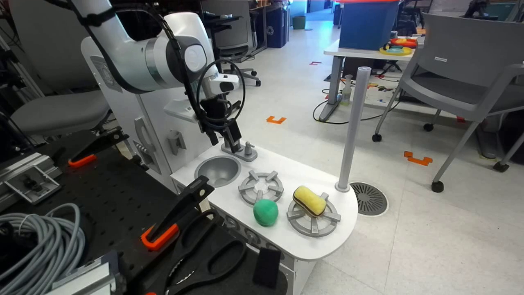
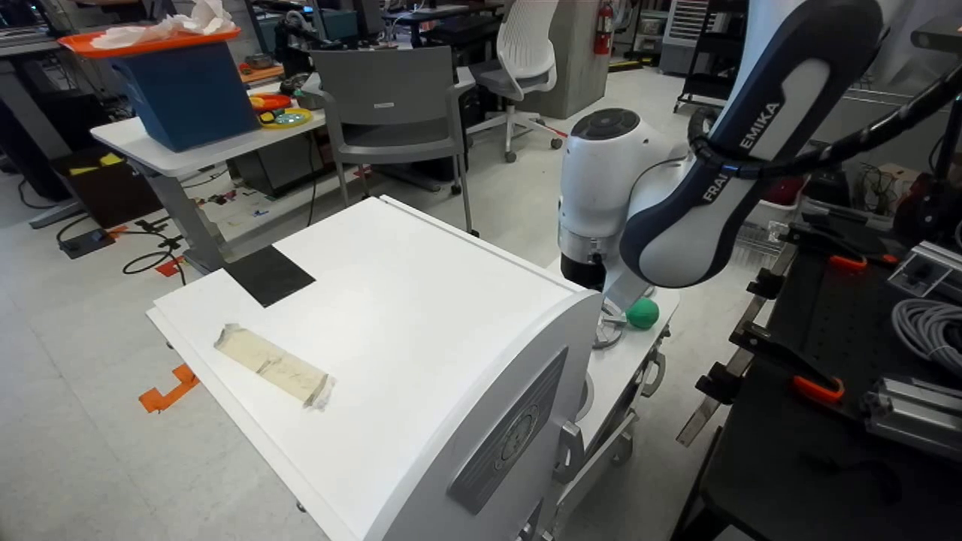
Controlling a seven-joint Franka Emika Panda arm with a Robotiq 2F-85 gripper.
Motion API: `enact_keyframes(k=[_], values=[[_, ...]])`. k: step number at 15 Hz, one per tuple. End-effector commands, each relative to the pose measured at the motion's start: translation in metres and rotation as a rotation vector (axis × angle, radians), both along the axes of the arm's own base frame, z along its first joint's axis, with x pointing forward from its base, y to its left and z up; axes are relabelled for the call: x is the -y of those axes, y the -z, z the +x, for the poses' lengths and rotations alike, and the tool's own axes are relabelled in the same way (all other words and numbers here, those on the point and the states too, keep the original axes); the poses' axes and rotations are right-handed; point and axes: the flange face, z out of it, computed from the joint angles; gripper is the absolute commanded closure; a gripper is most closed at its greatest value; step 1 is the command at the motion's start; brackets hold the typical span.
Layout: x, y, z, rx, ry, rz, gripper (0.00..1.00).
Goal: Turn the tap nozzle to the right
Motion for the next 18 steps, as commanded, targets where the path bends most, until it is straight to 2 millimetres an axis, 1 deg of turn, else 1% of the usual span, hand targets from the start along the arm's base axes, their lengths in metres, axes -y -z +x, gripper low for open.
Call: enact_keyframes(k=[1, 6, 10, 12, 14, 18], values=[[-0.005, 0.014, 0.014, 0.055, -0.028, -0.005, 0.00], [-0.008, 0.022, 0.031, 0.101, -0.035, -0.013, 0.00], [0.000, 0.019, 0.047, 0.115, -0.011, -0.022, 0.00], [0.011, 0.017, 0.058, 0.127, 0.017, -0.029, 0.00], [0.025, 0.013, 0.073, 0.154, 0.055, -0.038, 0.00], [0.060, 0.000, 0.112, 0.232, 0.170, -0.056, 0.00]])
